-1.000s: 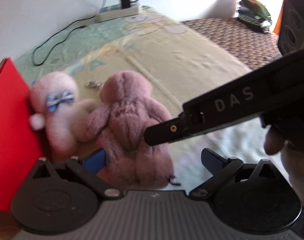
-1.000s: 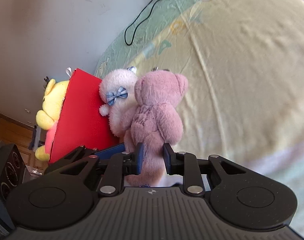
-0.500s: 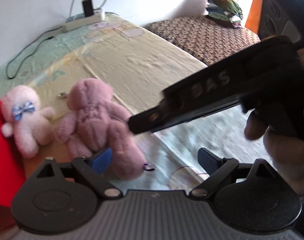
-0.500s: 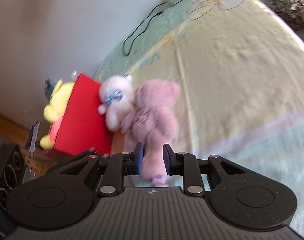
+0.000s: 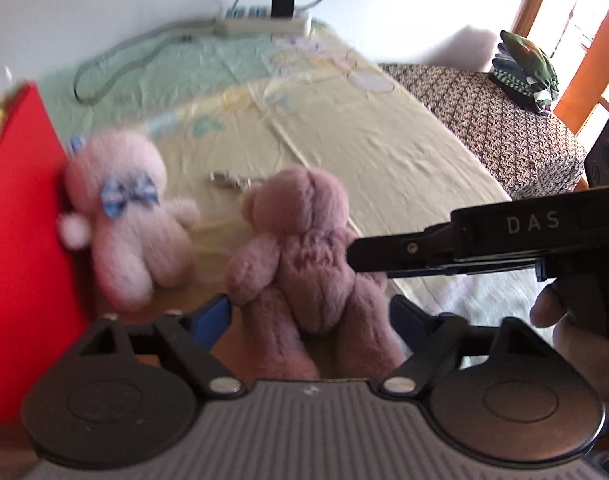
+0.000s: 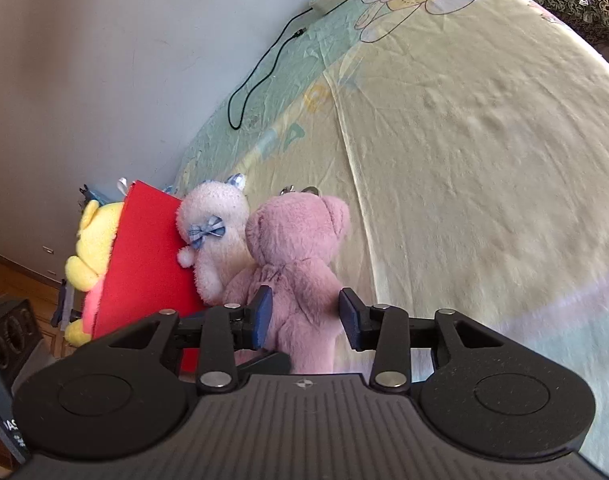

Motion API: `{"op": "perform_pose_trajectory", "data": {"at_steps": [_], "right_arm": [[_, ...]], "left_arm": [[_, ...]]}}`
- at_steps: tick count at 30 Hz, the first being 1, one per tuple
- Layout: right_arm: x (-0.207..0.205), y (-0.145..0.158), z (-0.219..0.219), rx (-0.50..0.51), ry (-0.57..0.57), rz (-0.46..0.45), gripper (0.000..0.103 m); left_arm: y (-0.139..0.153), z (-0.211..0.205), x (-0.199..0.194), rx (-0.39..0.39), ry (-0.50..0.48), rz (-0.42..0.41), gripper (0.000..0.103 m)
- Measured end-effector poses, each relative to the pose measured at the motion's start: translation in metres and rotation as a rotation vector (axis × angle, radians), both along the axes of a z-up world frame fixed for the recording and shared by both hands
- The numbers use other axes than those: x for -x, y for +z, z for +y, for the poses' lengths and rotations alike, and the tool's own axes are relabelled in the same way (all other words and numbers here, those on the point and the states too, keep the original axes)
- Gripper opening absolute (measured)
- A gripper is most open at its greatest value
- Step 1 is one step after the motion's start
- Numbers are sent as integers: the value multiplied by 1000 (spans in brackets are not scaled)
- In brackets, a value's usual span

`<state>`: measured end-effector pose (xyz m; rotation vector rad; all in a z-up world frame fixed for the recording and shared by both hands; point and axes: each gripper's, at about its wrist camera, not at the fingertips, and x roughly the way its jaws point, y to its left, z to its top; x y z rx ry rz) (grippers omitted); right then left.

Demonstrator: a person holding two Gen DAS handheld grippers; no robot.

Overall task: Organize objects
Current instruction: 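Lower the right gripper onto the mauve teddy bear's head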

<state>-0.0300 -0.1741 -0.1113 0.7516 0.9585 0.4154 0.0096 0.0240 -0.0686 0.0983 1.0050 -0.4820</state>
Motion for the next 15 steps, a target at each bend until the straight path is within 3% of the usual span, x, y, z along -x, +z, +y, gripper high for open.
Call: {"op": "perform_pose_trajectory", "data": {"at_steps": [4,9,15], "right_arm": [[-4,-5,4,24,6,4,46],[-13,-17,1,-68,-17,37,48],[-21,-21,8,-125,13,49,46]], "left_arm": [[-6,-4,-2,5,-11,23,80],[-17,-4,-16,22,-16,70,82],[-19,-11,-17,-29,-41,32,83]]}}
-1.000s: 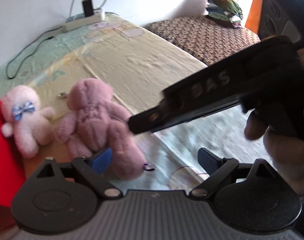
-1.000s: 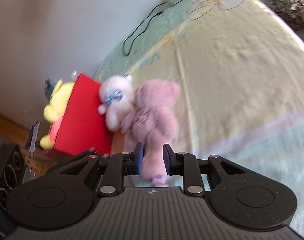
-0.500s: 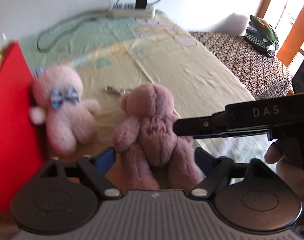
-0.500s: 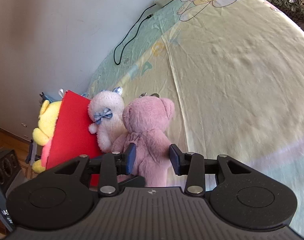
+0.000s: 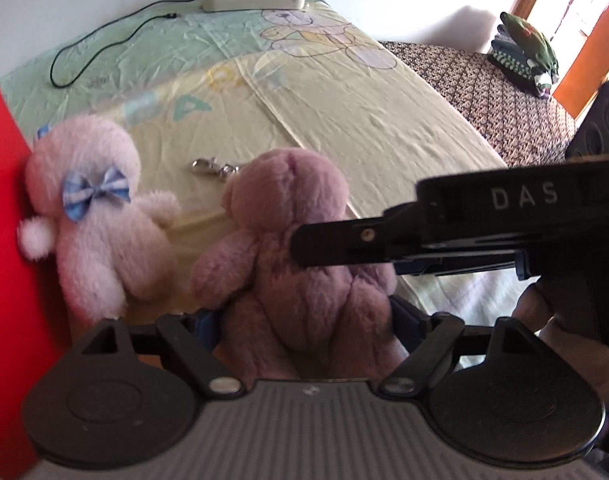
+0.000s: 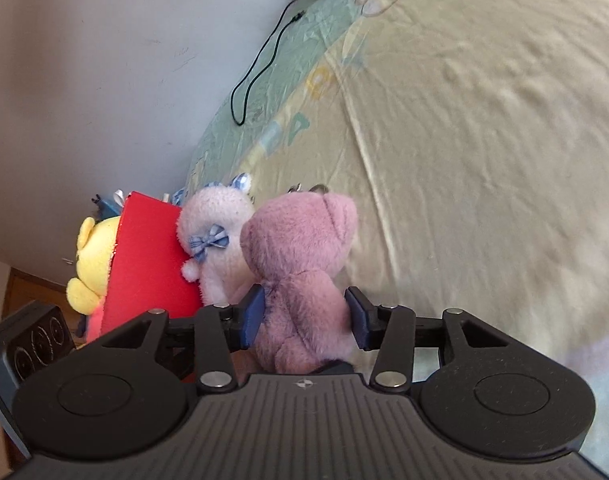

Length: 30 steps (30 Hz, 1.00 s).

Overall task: Organize objects
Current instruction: 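Lower the right gripper onto the mauve teddy bear's head, then close the right gripper on the mauve teddy bear, then lift the mauve teddy bear with the right gripper over the red box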

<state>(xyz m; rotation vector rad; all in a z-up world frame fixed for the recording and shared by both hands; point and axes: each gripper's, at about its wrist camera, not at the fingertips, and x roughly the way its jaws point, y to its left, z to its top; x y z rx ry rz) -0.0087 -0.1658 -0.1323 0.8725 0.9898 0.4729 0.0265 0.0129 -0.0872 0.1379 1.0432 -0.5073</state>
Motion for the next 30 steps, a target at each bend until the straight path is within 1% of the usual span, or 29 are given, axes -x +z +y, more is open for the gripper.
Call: {"op": "perform_pose_trajectory", "data": {"at_steps": [4,8,9,11,15,22,30], "right_arm": [[1,-1,1,-29,9,19,44],[6,6,4,-43,59,-4,38],[8,8,6,-40,70,-10,38],[12,13,10,-10,86,-27,38],[20,17,12,0,100,-38,38],[37,36,18,60,143,-118,38],[53,53,25,106,183,-184,38]], "left_arm": [[-1,-4,2,-35,-13,-13,83],[0,-6,5,-52,-16,-3,83],[1,-6,7,-54,-12,0,83],[1,-5,9,-50,-4,11,83],[6,-2,16,-39,12,23,83],[16,-4,39,-48,23,-16,83],[28,1,57,-23,60,-41,83]]}}
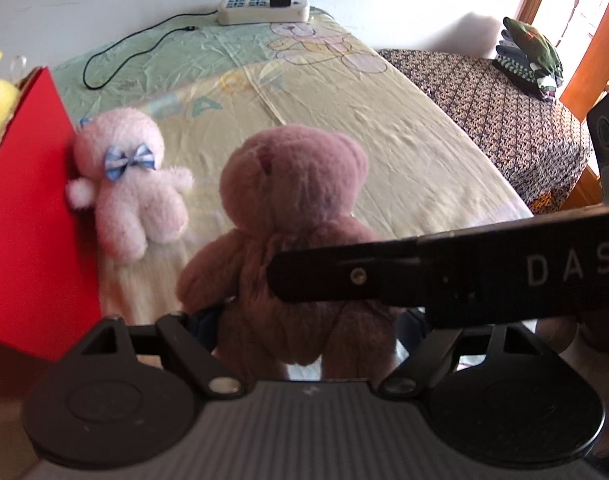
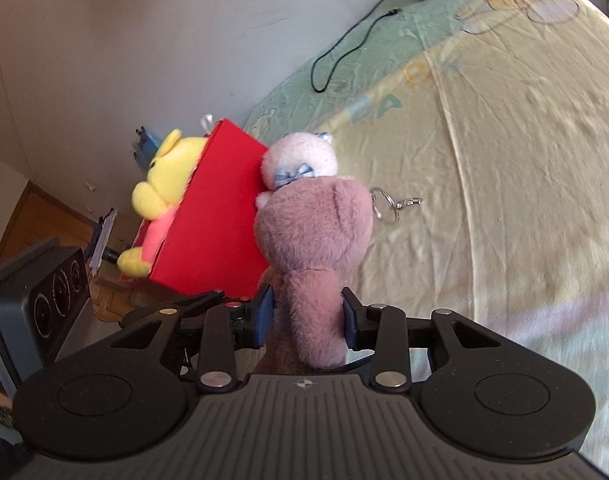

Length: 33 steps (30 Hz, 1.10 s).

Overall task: Organize objects
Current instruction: 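Lift the mauve teddy bear with the right gripper over the red box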

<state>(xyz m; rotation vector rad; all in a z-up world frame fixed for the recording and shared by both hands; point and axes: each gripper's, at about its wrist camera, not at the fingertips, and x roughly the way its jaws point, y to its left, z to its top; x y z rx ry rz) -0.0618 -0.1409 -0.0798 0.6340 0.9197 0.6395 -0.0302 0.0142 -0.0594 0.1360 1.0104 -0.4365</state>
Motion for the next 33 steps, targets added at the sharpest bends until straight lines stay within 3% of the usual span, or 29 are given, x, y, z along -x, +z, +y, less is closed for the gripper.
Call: {"op": "perform_pose_trajectory", "data": {"at_steps": [21,33], "right_arm": [[27,30,43,-53,194,-60,38],[39,55,110,-65,352,-91,38]], "left_arm": [[36,47,54,-36,127,-69,83],[61,121,85,4,185,-89,83]]}}
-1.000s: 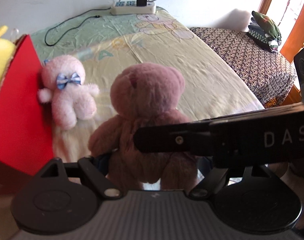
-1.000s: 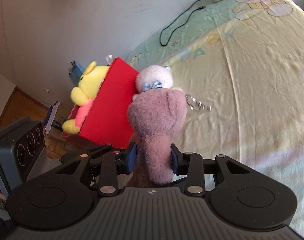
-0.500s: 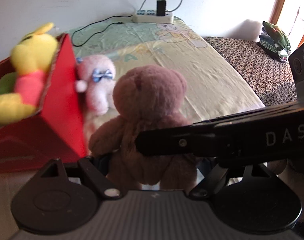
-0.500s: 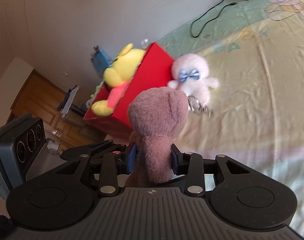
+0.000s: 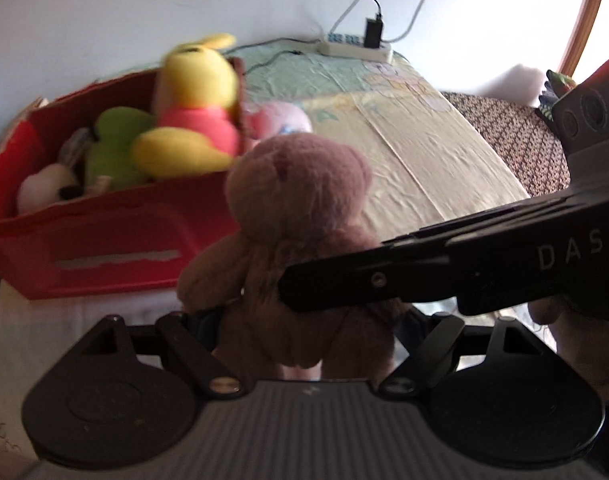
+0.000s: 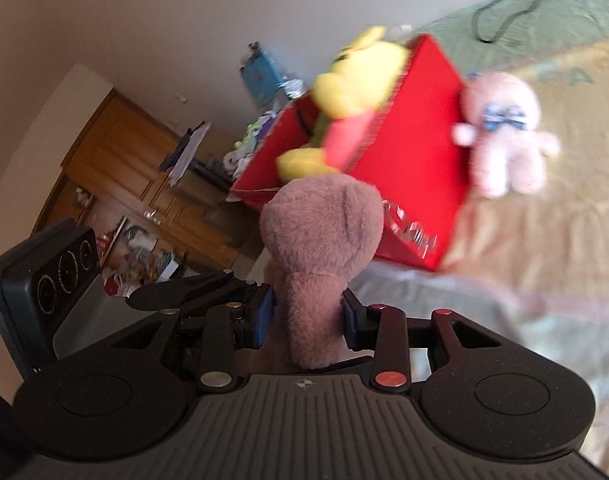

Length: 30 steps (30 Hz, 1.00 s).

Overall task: Organize objects
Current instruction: 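Lift the mauve teddy bear with the right gripper over the red box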

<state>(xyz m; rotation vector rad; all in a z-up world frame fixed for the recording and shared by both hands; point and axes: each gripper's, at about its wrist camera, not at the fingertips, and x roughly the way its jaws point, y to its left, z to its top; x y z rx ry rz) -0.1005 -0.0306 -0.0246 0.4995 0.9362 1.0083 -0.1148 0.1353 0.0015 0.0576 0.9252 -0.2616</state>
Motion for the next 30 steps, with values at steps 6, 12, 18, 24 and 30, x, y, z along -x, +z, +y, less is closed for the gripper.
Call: {"op": "perform_pose_trajectory", "data": {"at_steps": [6,12,18,24,30], "right_arm": [[-1,19,49,-8,27,-32,38],[-7,37,103,-46,47,-60,38],[-21,54,147,-106,35,-90,38],[-35,78,178,-124,-19,-189,38],[-54,95,193,-104,-93,-284,38]], "left_arm": [[18,55,8,29,11,-44,83],[37,112,19,61,19,-97,83],[60,161,13,79,19,-183,83],[83,198,-9,126,17,-269,83],[95,216,-41,161,2,-334,83]]}}
